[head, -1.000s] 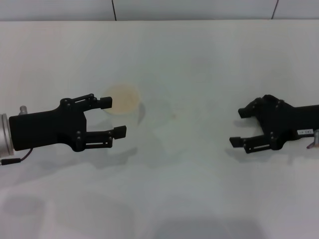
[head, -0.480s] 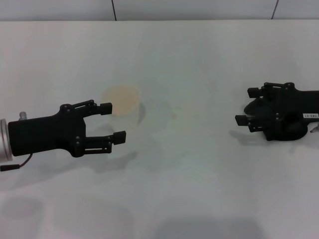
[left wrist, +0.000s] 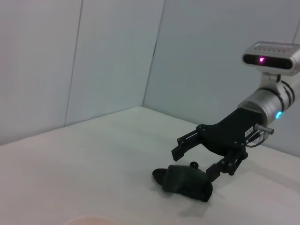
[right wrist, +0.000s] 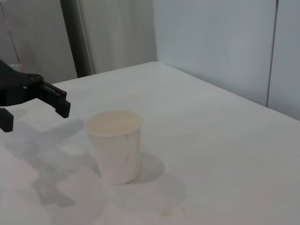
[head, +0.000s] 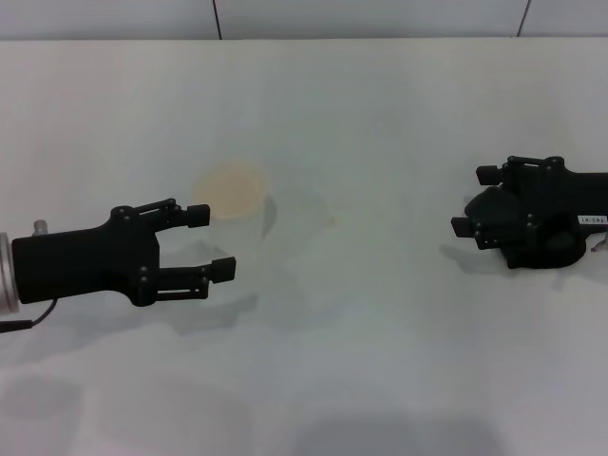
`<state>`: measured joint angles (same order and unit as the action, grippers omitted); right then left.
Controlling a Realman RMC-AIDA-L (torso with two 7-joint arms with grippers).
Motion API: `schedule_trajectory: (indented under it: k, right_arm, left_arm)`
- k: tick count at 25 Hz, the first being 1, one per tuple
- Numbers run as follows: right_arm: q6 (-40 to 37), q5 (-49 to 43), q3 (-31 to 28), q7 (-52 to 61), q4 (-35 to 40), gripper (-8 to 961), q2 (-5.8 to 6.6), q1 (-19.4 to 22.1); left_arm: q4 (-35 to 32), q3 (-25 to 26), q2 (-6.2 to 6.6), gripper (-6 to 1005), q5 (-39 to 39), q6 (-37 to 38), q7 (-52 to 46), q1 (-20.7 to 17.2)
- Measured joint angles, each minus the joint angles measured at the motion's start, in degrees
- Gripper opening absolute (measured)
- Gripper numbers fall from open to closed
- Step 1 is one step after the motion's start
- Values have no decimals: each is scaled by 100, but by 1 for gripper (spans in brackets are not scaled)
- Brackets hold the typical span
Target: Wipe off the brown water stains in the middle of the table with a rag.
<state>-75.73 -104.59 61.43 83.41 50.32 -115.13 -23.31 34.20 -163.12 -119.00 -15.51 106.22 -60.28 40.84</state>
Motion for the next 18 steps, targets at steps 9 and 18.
schedule_trajectory:
  k: [9, 18]
  right_arm:
    - [6, 0, 1, -6, -5, 874, 0, 3]
    - [6, 0, -28, -62, -60, 874, 0, 12]
  left_arm:
    - [5, 0, 0, 875, -22, -39, -6, -15]
    - [32, 0, 5, 875, 34, -110, -129, -104]
